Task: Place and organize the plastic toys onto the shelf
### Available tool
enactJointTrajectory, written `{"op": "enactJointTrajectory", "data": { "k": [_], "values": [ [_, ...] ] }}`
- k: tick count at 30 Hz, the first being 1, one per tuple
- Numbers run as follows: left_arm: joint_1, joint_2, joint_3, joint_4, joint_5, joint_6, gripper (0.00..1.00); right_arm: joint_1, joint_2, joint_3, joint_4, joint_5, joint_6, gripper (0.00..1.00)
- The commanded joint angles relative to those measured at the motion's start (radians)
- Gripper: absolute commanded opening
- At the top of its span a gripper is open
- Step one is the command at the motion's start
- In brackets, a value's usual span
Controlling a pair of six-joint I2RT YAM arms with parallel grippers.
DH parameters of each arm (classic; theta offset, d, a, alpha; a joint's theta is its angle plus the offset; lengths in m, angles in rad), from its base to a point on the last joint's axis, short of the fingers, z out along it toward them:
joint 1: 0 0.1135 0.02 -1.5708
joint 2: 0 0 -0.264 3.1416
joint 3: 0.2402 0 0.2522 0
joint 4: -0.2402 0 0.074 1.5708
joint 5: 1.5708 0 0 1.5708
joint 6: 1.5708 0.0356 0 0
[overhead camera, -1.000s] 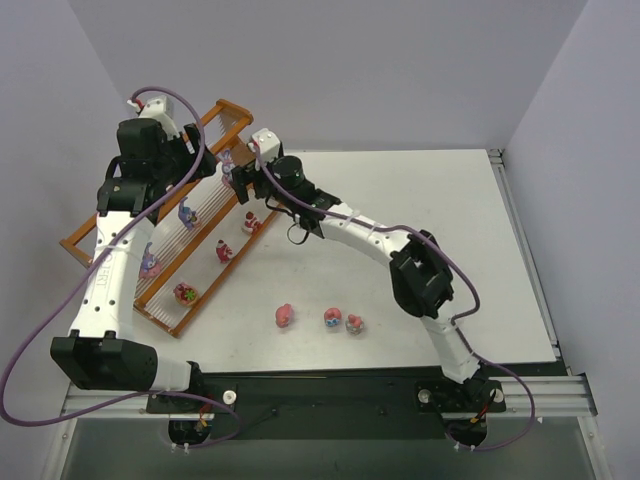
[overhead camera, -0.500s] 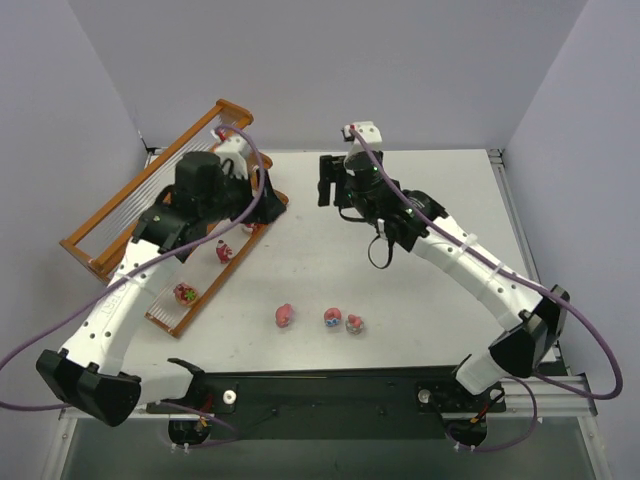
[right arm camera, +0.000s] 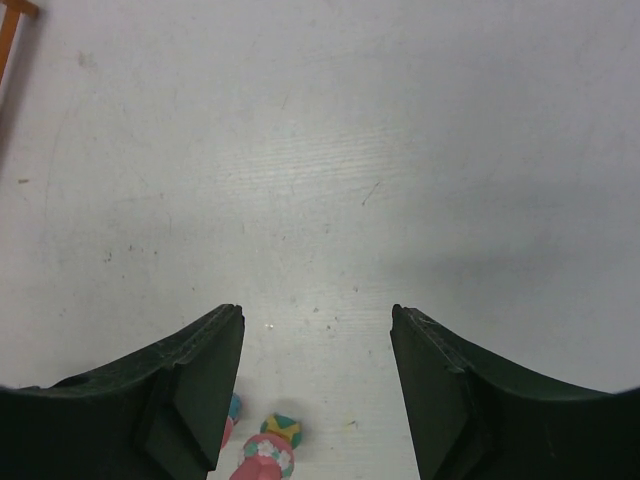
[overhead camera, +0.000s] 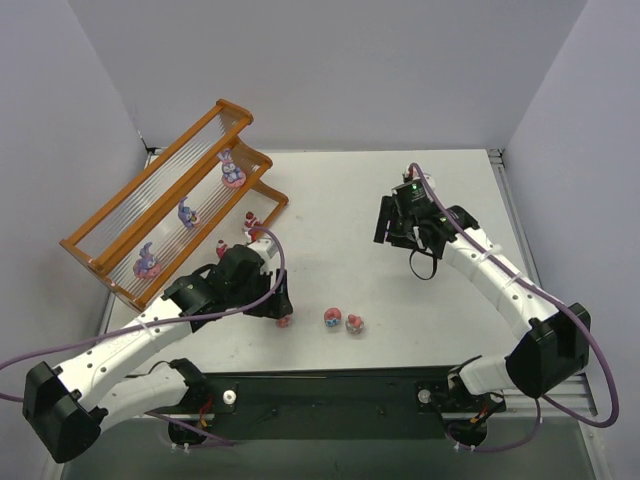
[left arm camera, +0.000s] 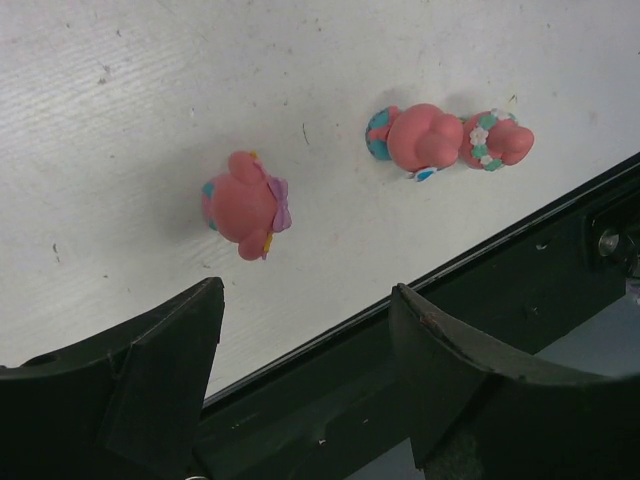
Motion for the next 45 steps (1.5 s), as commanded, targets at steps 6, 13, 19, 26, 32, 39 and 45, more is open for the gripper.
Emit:
{"op": "enactJointTrajectory", "data": {
  "k": [6, 13, 19, 26, 32, 39, 45],
  "values": [
    [-0.125, 0.135, -0.030, 0.135, -0.196, -0.131, 0.77, -0.027, 0.003, -0.032, -0.044, -0.124, -0.017, 0.57],
    [-0.149, 0.247, -0.030, 0.132, -0.328, -0.153, 0.77, -0.056, -0.019, -0.062, -0.044, -0.124, -0.029, 0.57],
    [-0.150, 0.300, -0.042, 0.176, -0.304, -0.145, 0.71, -0.070, -0.022, -0.069, -0.044, -0.147, -0.037, 0.56],
    [-0.150, 0.318, -0.040, 0.179, -0.305, -0.143, 0.70, -0.087, -0.022, -0.075, -0.043, -0.148, -0.035, 0.54],
    [-0.150, 0.335, -0.045, 0.185, -0.297, -0.139, 0.64, -0.088, -0.020, -0.079, -0.043, -0.148, -0.029, 0.53],
    [-0.150, 0.343, -0.066, 0.187, -0.291, -0.134, 0.64, -0.092, -0.025, -0.088, -0.043, -0.150, -0.023, 0.52],
    [-0.150, 0.344, -0.079, 0.202, -0.288, -0.133, 0.54, -0.092, -0.030, -0.095, -0.043, -0.150, -0.020, 0.50]
  ]
}}
